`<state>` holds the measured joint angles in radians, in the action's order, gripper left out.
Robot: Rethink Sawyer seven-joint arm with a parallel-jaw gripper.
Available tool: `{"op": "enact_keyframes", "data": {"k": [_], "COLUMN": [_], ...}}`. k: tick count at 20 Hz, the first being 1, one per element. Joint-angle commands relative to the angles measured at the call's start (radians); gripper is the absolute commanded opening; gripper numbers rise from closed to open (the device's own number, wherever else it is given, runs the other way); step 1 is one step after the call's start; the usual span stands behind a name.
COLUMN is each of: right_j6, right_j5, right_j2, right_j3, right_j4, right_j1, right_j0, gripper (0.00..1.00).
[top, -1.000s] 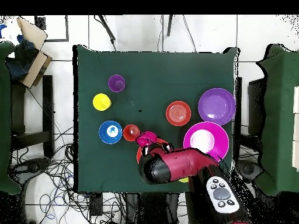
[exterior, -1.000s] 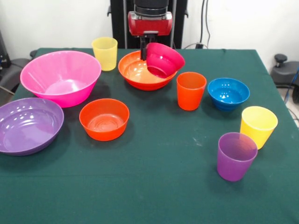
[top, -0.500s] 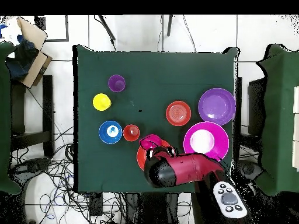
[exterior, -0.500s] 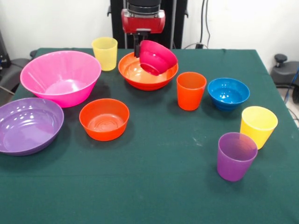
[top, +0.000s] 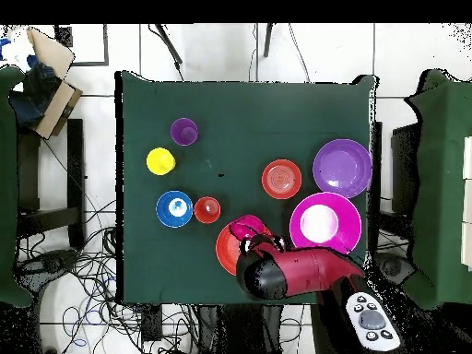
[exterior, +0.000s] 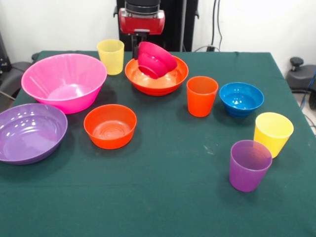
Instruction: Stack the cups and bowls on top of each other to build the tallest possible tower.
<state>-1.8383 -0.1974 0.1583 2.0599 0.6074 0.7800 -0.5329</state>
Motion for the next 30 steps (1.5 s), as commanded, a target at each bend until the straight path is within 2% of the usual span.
{"op": "enact_keyframes", "data": {"k": [1,8,16,23,24,27,28,30], "right_j6": [-0.076,-0.114,-0.117,-0.103,-0.094,-0.08,-0.075,-0.076], "right_j5": [0.1,0.19,0.255,0.3,0.295,0.3,0.286,0.254], "right_j2": [-0.03,-0.103,-0.166,-0.166,-0.152,-0.128,-0.142,-0.141], "right_j3": [0.046,0.054,0.082,0.091,0.096,0.093,0.083,0.085], "right_j4": [0.095,0.101,0.08,0.08,0.08,0.092,0.086,0.068], "right_j1": [-0.083,-0.132,-0.139,-0.143,-0.14,-0.135,-0.131,-0.133], "right_j0": [0.037,0.09,0.136,0.133,0.119,0.109,0.133,0.13], "gripper": [0.0,0.0,0.0,0.0,1.0,1.0,1.0,1.0]}}
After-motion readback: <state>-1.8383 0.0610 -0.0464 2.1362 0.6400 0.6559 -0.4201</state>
